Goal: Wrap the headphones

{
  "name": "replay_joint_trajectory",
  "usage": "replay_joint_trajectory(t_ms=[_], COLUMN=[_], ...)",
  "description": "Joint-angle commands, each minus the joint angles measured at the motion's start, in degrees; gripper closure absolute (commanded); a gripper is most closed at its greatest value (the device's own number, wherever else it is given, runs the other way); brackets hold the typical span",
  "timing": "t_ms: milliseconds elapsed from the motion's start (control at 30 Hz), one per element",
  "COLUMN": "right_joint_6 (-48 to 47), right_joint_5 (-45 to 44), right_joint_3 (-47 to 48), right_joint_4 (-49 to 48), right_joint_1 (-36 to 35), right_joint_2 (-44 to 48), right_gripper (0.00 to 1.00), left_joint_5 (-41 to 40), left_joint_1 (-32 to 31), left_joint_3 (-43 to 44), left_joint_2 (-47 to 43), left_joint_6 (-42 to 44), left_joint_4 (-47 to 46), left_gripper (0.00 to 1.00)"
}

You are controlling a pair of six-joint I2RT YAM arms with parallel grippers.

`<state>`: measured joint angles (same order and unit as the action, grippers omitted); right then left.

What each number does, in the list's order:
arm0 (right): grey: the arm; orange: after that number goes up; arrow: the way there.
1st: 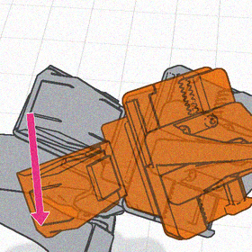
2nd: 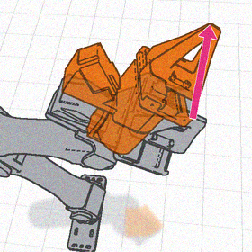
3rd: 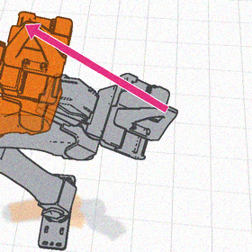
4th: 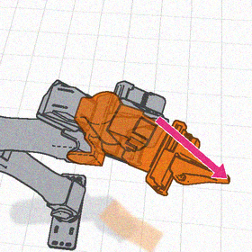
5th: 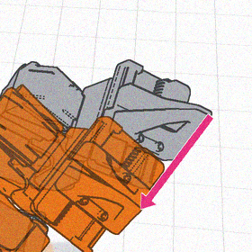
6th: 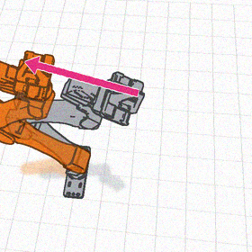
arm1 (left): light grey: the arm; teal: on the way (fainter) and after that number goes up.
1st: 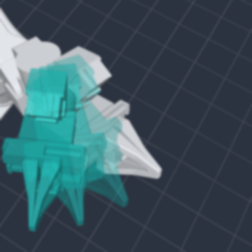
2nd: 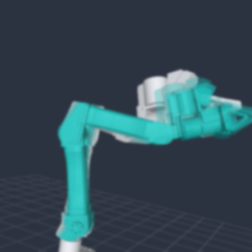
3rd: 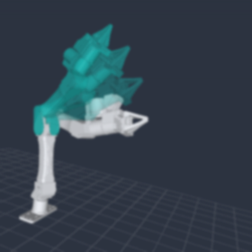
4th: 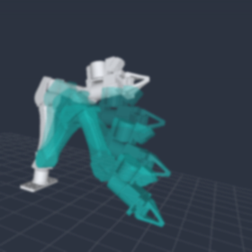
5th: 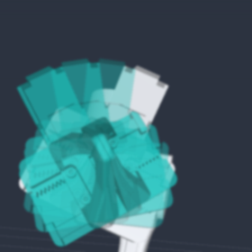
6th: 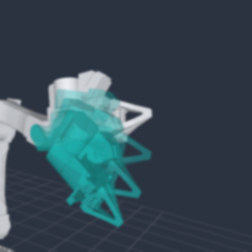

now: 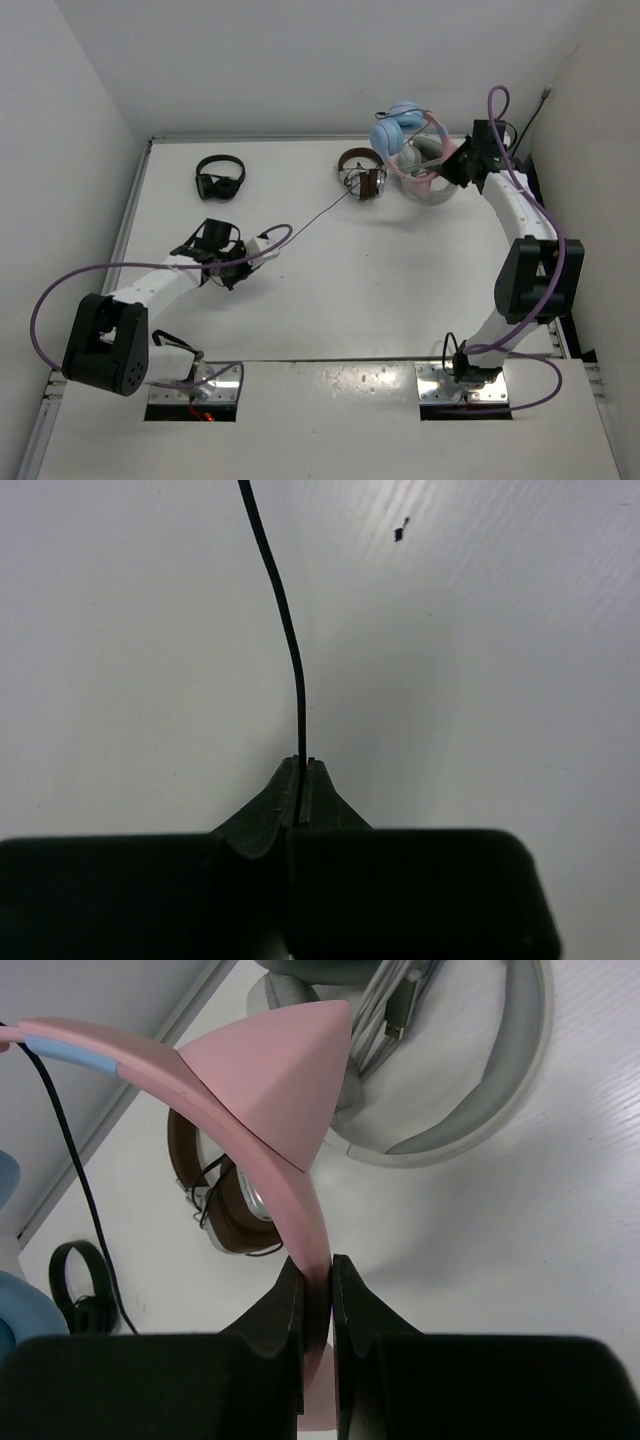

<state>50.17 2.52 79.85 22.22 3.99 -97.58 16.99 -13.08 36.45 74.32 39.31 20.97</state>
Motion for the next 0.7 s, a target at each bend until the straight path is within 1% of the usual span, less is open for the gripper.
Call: replay_joint_trajectory(t_ms=[0,33,67,133,167,200,300,333,400,433,467,567,633,667], right_joint_6=[0.72,-0.59,-0.60,-2.18,-2.18,-2.71,-2.71,-2.71,-3.33,-3.94,-4.46,-4.47,-5.08,-5.08], right_joint_5=[-4.10,-4.89,-6.90,-9.37,-11.99,-12.80,-14.74,-15.61,-16.76,-17.72,-18.25,-19.48,-19.49,-19.49], right_joint_3=[1.62,1.62,1.62,1.62,1.62,1.62,1.62,1.62,1.62,1.62,1.10,0.57,-0.14,-0.83], right_joint_4=[-5.17,-5.17,-5.17,-5.17,-5.17,-5.17,-5.69,-5.69,-6.22,-6.22,-6.22,-6.75,-7.27,-7.28], right_joint_1=[-0.20,-0.21,-1.78,-3.19,-4.76,-5.48,-7.93,-8.55,-10.31,-10.93,-10.93,-12.16,-12.16,-12.16], right_joint_2=[1.34,1.34,1.34,1.34,1.34,1.34,0.72,0.72,0.20,0.20,0.20,0.20,0.20,0.20], right_gripper=[1.00,1.00,1.00,1.00,1.00,1.00,1.00,1.00,1.00,1.00,1.00,1.00,1.00,1.00], left_joint_5=[2.68,3.22,3.74,5.75,5.77,6.29,6.30,6.99,7.00,7.00,7.70,8.23,8.23,7.01], left_joint_1=[-1.16,-1.94,-1.95,-4.23,-5.19,-7.72,-12.13,-15.01,-17.93,-20.47,-21.62,-26.11,-28.13,-30.05], left_joint_3=[-0.67,-0.67,-0.15,1.33,1.87,2.40,5.56,6.61,10.21,11.53,14.33,19.08,24.09,27.42], left_joint_2=[-2.95,-2.96,-3.83,-5.50,-6.03,-6.56,-7.62,-7.62,-7.62,-7.62,-7.62,-7.62,-7.62,-7.62], left_joint_6=[3.49,3.49,4.36,5.16,5.16,5.16,3.76,2.45,0.95,-1.06,-2.03,-5.89,-7.57,-8.97], left_joint_4=[3.54,4.16,5.30,6.88,7.41,8.20,9.52,9.53,10.32,10.32,10.32,10.84,10.84,10.84], left_gripper=[1.00,1.00,1.00,1.00,1.00,1.00,1.00,1.00,1.00,1.00,1.00,1.00,1.00,1.00])
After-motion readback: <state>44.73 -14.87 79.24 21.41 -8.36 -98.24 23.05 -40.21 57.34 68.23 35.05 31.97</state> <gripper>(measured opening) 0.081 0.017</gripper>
